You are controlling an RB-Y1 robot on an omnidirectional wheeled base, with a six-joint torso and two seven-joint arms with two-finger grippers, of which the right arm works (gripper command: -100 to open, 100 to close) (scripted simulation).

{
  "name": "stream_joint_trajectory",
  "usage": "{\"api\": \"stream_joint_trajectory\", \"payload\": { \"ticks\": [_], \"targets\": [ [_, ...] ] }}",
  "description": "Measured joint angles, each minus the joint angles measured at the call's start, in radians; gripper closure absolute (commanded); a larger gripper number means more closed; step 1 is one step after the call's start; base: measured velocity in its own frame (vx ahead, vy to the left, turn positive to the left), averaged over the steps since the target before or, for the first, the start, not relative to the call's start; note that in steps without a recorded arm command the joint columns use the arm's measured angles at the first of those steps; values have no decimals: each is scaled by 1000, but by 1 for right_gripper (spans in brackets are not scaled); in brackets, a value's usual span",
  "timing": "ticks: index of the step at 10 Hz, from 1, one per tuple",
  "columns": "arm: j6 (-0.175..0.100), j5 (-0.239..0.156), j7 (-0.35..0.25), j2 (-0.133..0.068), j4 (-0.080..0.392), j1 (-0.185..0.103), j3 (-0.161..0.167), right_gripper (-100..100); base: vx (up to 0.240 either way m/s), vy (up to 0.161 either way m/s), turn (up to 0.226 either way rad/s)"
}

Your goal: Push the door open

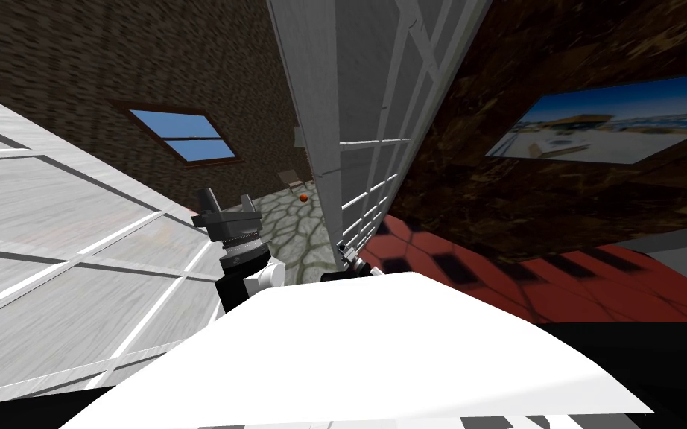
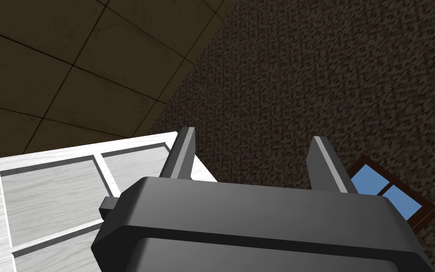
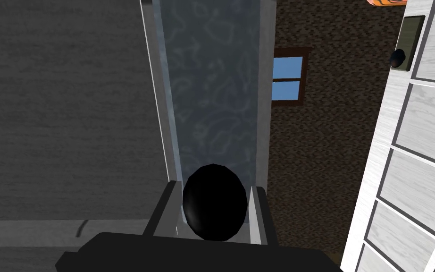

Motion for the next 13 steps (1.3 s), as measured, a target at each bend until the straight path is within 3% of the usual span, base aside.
{"api": "stream_joint_trajectory", "payload": {
  "ticks": [3,6,9,11,13],
  "targets": [
    [3,-38,-74,-7,-4,5,8,100,29,29,49],
    [-14,-93,-154,-8,29,-9,9,100,33,33,42],
    [-6,-131,-234,-21,5,2,20,100,36,31,55],
    [-17,-164,-280,-17,25,-9,20,100,33,22,33],
    [-22,-199,-336,-26,18,-3,26,100,34,26,47]
  ]
}}
